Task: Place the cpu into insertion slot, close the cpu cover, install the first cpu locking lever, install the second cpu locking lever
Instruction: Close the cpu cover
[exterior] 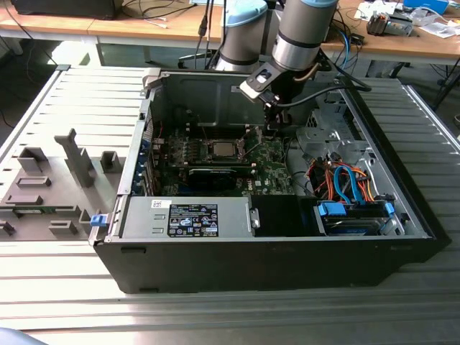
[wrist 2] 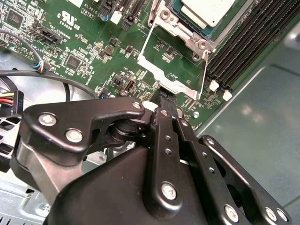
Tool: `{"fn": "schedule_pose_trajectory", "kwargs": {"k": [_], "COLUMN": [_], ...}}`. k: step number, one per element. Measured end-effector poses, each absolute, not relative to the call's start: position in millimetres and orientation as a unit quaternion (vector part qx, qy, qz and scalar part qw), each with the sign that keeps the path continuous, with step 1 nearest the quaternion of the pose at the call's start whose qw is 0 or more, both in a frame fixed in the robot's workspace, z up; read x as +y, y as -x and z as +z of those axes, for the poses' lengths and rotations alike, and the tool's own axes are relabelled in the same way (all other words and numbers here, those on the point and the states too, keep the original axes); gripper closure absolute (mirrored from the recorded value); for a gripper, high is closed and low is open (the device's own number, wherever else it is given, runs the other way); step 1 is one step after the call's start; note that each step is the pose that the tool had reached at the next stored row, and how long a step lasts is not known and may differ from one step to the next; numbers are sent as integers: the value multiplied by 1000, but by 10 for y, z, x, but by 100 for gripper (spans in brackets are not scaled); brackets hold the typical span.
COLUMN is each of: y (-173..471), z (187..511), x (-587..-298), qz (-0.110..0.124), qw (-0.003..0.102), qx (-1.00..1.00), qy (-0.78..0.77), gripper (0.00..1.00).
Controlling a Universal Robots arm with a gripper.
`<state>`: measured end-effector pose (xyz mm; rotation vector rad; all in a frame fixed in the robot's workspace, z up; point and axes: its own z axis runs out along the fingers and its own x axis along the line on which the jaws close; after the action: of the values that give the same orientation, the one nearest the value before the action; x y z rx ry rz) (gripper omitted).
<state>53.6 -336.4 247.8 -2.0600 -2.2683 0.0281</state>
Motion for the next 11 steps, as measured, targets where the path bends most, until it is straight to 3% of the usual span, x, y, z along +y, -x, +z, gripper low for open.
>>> {"fn": "schedule_pose_trajectory", "kwargs": {"k": [11], "y": [-516], "z": [2477], "x": [-3364], "qz": [9], "qw": [39], "qx": [-740], "qy": [672], "gripper": [89]}}
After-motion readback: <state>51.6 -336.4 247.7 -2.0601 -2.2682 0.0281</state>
